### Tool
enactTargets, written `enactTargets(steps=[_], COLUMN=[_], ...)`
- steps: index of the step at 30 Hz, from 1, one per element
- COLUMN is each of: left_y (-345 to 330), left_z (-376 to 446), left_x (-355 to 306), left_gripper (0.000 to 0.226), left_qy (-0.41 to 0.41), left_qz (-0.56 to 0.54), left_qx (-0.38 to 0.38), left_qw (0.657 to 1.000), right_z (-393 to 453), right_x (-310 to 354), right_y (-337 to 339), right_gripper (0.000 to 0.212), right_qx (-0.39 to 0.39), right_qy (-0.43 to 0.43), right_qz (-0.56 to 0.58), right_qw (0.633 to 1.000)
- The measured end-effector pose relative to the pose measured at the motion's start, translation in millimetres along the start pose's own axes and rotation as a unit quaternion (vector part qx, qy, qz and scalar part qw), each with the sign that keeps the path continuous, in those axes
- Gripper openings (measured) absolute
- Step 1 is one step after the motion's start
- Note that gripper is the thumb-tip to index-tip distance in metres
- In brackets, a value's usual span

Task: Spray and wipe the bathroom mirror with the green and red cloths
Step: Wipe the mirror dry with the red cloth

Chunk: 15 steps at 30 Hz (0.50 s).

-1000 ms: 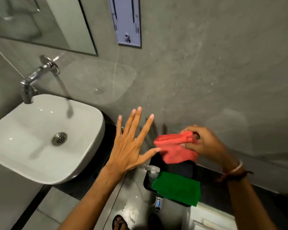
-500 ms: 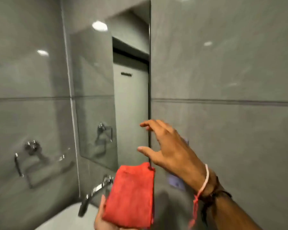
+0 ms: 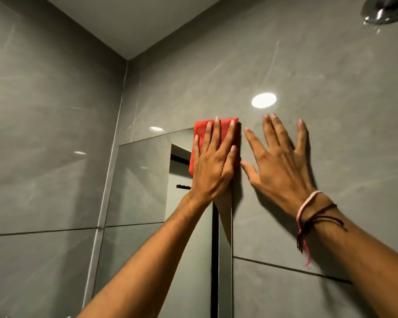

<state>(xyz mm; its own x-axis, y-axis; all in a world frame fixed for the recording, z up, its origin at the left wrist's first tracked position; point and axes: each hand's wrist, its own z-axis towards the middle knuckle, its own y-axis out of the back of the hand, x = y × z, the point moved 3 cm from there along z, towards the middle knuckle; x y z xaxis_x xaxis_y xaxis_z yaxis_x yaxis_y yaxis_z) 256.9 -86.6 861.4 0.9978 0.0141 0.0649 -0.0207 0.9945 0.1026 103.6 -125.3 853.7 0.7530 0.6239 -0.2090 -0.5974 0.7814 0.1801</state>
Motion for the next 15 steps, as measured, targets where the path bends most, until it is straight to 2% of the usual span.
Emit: enactTargets(steps=[3, 7, 9, 12, 15], left_y=[2, 10, 17, 35, 44], left_z=[5, 24, 26, -1, -79], left_x=[22, 98, 160, 258, 321], left_gripper=[0.06, 0.058, 0.06, 0.062, 0.057], left_qy=[-0.053, -0.008, 0.054, 0.191, 0.315], left_qz=[0.022, 0.075, 0.088, 0.066, 0.034], left_qx=[-0.035, -0.063, -0.077, -0.097, -0.099], left_qw=[0.998, 0.995, 0.992, 0.975, 0.943], right_z=[5, 10, 9, 10, 4], right_x=[7, 15, 16, 15, 18], right_y=[-17, -23, -28, -24, -38], right_gripper=[0.072, 0.068, 0.065, 0.065, 0.065], right_qx=[-0.024, -0.053, -0.056, -0.058, -0.091], right_qy=[0.008, 0.009, 0.003, 0.01, 0.033], right_qz=[-0.054, -0.083, -0.097, -0.101, -0.114], right_qw=[0.998, 0.995, 0.994, 0.993, 0.989])
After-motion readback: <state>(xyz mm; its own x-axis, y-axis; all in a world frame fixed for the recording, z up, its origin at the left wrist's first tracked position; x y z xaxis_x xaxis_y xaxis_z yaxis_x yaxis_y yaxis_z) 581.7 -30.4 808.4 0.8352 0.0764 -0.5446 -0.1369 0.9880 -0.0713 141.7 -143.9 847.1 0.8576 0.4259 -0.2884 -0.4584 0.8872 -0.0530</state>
